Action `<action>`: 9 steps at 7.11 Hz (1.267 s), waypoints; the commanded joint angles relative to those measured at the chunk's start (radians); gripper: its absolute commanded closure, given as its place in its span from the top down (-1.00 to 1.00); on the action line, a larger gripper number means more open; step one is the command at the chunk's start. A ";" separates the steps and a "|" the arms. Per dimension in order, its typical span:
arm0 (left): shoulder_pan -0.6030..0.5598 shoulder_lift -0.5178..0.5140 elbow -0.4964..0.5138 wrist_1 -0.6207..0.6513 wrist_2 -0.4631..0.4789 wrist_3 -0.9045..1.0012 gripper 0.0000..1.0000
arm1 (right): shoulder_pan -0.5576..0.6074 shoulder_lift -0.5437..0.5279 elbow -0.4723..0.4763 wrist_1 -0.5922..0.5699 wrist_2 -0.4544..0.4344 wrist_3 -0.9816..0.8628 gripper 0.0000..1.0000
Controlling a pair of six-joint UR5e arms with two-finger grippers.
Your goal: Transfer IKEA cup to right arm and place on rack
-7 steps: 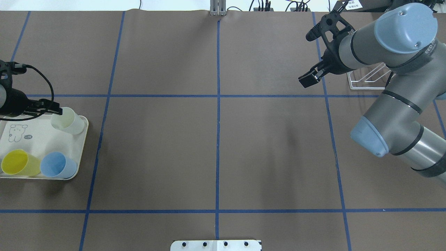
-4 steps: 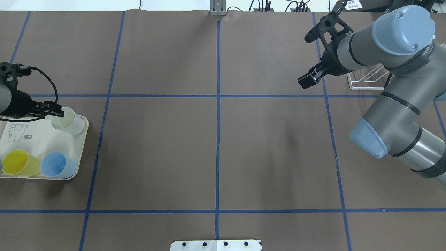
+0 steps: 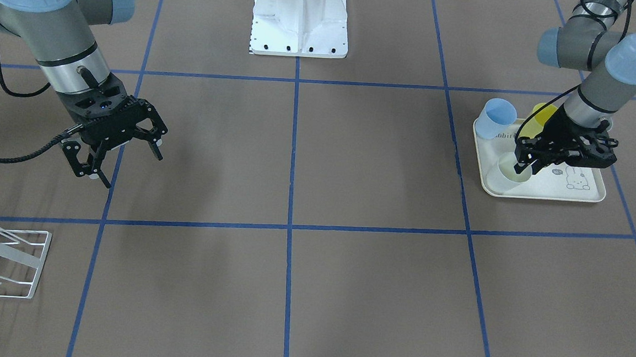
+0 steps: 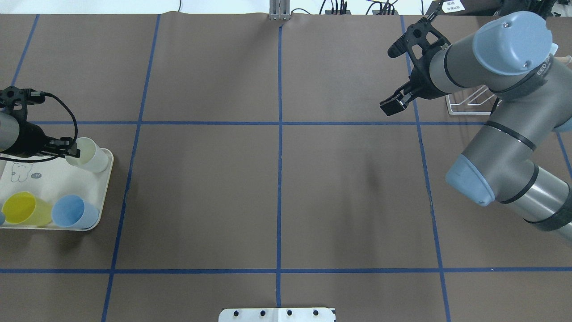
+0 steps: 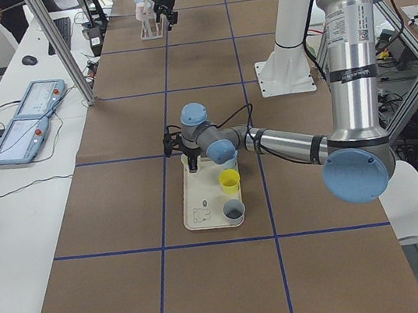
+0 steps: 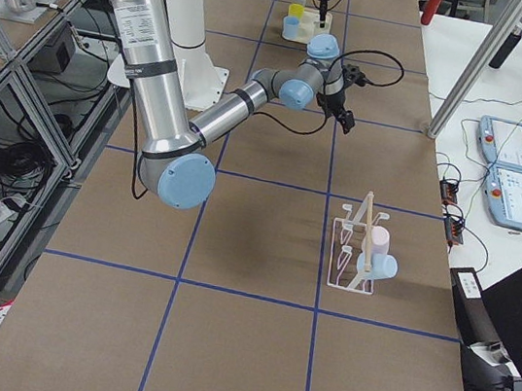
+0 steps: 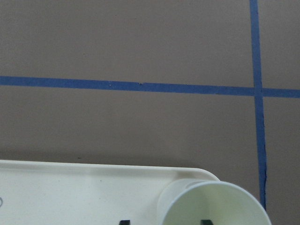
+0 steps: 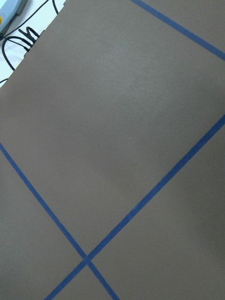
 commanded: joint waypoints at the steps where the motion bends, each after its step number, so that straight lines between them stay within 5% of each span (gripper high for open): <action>1: 0.001 0.002 -0.008 0.002 0.000 0.004 -1.00 | -0.009 0.000 -0.006 0.006 -0.002 -0.005 1.00; 6: -0.133 -0.075 -0.075 0.052 -0.121 -0.007 -1.00 | -0.065 0.034 -0.015 0.021 -0.063 -0.012 1.00; 7: -0.133 -0.137 -0.074 0.064 -0.123 -0.102 -1.00 | -0.082 0.040 -0.029 0.079 -0.065 -0.011 1.00; 9: -0.130 -0.298 -0.067 0.052 -0.211 -0.403 -1.00 | -0.094 0.066 -0.151 0.388 -0.069 0.000 1.00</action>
